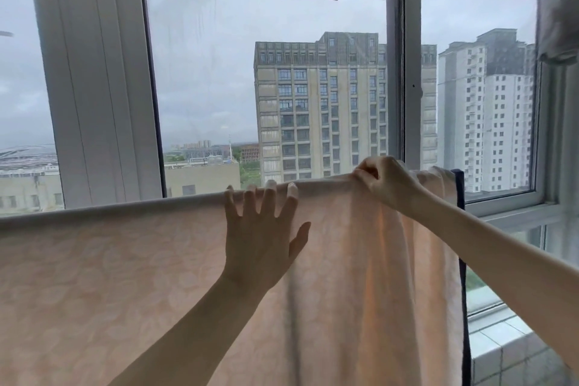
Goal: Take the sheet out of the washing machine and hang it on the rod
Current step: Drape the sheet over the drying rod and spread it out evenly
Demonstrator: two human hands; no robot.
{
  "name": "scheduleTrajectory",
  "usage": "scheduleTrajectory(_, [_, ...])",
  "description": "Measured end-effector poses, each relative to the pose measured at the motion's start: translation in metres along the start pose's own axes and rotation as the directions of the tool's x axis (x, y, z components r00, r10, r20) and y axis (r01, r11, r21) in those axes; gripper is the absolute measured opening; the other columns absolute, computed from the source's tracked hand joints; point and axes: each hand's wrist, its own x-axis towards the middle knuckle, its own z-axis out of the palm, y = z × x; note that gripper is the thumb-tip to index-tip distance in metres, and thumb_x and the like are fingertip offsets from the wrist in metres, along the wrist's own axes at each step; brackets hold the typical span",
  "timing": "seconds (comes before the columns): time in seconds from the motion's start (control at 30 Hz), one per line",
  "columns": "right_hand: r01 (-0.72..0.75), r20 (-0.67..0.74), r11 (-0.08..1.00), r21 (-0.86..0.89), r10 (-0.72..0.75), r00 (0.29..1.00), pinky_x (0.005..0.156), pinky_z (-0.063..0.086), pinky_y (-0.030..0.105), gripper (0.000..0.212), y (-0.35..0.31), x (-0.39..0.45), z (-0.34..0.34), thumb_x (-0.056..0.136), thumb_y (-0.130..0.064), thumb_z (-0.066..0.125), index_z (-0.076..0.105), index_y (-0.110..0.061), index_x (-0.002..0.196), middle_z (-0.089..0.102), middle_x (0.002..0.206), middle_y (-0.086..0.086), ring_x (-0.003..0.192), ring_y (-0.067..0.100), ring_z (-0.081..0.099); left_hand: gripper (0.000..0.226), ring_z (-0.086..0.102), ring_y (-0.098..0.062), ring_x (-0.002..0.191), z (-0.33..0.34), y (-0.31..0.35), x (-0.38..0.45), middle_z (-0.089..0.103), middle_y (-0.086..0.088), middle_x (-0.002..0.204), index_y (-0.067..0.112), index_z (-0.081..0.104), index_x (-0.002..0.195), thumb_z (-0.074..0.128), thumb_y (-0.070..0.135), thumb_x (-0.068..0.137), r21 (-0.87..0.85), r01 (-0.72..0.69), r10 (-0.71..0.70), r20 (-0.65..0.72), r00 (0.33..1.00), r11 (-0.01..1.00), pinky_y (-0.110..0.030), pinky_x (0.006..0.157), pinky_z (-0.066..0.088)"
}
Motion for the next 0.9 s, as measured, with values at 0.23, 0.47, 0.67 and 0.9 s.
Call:
scheduleTrajectory(0.23, [0.066, 0.135, 0.987, 0.147, -0.086, 0.987, 0.079, 0.050, 0.021, 0.010, 0.010, -0.004, -0.008, 0.092, -0.017, 0.061, 0.071, -0.016, 0.092, 0.069, 0.084, -0.005, 0.084, 0.008, 0.064, 0.054, 0.053, -0.038, 0.105, -0.007, 0.036, 0.024, 0.056, -0.009, 0.118, 0.021, 0.052, 0.128, 0.032, 0.058, 0.093, -0.028, 0.058, -0.057, 0.028, 0.998, 0.998, -0.063, 0.098, 0.033])
scheduleTrajectory(0.47, [0.140, 0.230, 0.975, 0.173, -0.178, 0.957, 0.071, 0.047, 0.006, 0.021, 0.032, -0.002, -0.030, 0.092, -0.006, 0.057, 0.068, -0.011, 0.109, 0.068, 0.095, -0.007, 0.083, 0.001, 0.064, 0.048, 0.053, -0.038, 0.107, 0.016, 0.073, 0.041, 0.060, -0.008, 0.115, 0.021, 0.057, 0.121, 0.046, 0.054, 0.089, -0.003, -0.017, 0.017, -0.004, 1.000, 1.000, -0.063, 0.096, 0.033])
scheduleTrajectory(0.67, [0.242, 0.045, 0.968, 0.062, -0.245, 0.969, 0.076, 0.047, 0.005, 0.014, 0.057, 0.000, -0.029, 0.087, -0.011, 0.067, 0.071, -0.014, 0.100, 0.071, 0.091, -0.006, 0.081, 0.000, 0.064, 0.047, 0.053, -0.038, 0.103, 0.027, 0.073, 0.046, 0.059, -0.010, 0.115, 0.020, 0.056, 0.120, 0.043, 0.055, 0.091, 0.076, -0.025, 0.029, -0.050, 0.998, 0.997, -0.060, 0.093, 0.034])
scheduleTrajectory(0.9, [0.007, -0.198, 0.984, -0.179, -0.044, 0.979, 0.073, 0.049, 0.029, 0.012, 0.112, 0.004, -0.051, 0.091, -0.007, 0.051, 0.062, -0.013, 0.089, 0.065, 0.085, 0.002, 0.083, 0.021, 0.060, 0.051, 0.052, -0.038, 0.105, 0.031, 0.065, 0.042, 0.057, -0.010, 0.117, 0.019, 0.053, 0.127, 0.043, 0.054, 0.091, 0.123, -0.018, 0.031, -0.102, 0.994, 0.992, -0.059, 0.094, 0.034])
